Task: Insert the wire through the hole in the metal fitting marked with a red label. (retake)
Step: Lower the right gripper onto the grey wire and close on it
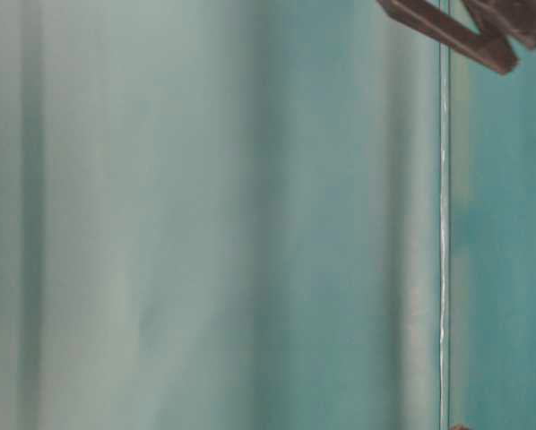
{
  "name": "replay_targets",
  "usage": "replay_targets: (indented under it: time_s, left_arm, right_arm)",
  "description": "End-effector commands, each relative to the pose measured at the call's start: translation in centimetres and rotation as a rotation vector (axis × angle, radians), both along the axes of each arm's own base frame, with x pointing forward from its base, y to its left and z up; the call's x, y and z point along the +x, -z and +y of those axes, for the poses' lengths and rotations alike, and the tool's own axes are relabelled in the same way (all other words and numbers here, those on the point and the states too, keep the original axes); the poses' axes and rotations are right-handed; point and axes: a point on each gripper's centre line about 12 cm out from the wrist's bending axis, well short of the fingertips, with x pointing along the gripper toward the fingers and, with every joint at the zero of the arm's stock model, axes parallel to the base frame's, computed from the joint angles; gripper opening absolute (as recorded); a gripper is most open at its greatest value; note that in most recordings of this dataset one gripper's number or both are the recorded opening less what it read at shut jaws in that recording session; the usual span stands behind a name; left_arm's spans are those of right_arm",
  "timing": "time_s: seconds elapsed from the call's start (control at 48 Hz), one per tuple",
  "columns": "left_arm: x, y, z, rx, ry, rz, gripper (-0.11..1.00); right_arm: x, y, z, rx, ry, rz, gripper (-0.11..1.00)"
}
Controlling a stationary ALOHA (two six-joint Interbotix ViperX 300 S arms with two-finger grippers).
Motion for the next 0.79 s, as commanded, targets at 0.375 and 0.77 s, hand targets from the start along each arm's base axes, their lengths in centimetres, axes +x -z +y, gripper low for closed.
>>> replay_targets:
  time_s: [0.375,0.77]
  left_arm:
    - [0.4,-0.6,0.1,0.001,-0.004,-0.034,0.70]
    - [0.4,-0.7,0.1,0.002,-0.005,-0.052,0.70]
  right_arm:
    - [2.2,1.4,0.2,0.008,0.005,0.028,0.75]
    - [3.3,2.5,-0.3,0.015,0.033,0.052,0.74]
